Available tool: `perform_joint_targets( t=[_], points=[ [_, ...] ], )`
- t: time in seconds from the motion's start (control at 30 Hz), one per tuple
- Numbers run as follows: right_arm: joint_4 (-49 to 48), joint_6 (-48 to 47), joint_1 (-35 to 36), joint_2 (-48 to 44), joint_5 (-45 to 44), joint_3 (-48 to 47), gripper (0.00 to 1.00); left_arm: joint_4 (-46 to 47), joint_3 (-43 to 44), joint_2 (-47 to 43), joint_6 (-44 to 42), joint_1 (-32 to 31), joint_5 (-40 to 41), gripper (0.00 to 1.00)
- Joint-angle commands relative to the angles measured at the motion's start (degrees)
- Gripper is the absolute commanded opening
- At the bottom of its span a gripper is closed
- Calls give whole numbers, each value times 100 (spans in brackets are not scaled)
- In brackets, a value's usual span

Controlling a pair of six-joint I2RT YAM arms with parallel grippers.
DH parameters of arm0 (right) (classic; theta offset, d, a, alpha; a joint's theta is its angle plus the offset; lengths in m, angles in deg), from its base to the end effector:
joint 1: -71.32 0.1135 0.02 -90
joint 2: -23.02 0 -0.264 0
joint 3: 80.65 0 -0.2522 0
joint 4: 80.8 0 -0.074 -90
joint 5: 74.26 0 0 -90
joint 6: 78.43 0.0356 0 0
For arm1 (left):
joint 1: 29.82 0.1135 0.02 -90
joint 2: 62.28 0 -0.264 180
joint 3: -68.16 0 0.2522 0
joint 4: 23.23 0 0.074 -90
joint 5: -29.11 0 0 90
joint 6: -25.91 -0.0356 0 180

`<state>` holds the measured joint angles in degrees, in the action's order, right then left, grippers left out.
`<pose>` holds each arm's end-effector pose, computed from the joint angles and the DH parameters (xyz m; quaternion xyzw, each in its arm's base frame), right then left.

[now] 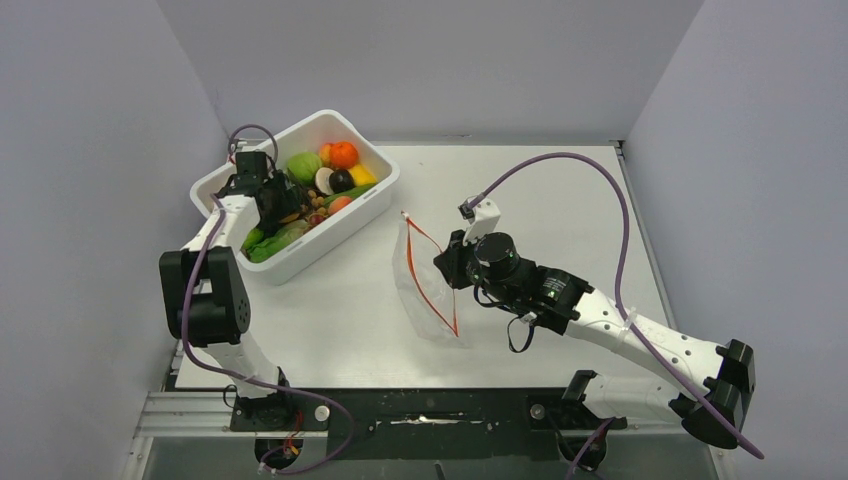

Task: Place the food in the zip-top bag and seal the zipper
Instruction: Pick up the fake fruit from the bin.

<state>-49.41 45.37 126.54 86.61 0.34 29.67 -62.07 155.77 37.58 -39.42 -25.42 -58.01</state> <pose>0.1511 0.2010 0.3304 -0.0851 0.8359 0.2910 0.4575 0.3792 0.0310 0.2348 -0.2447 0.9103 -0.0353 0.3319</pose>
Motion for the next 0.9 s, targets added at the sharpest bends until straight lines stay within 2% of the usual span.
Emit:
perform_joint_targets(
  t=[0.0,0.23,0.4,0.7,0.87],
  points=[
    [-274,171,55,-105,-129,-86,0,235,-62,-568,-1,-119,-28,45],
    [-79,532,92,-105,-704,-56,0,49,-282,-1239,12,-242,90,42],
    [-166,685,109,-107,-754,-63,0,-53,-511,-1854,-15,-287,-46,41],
    [-297,762,130,367,-685,-331,0,134,-1257,-3057,63,-528,-1330,41],
    [-571,760,164,543,-573,-366,0,-65,-1497,-3597,6,-563,-2002,41]
  ],
)
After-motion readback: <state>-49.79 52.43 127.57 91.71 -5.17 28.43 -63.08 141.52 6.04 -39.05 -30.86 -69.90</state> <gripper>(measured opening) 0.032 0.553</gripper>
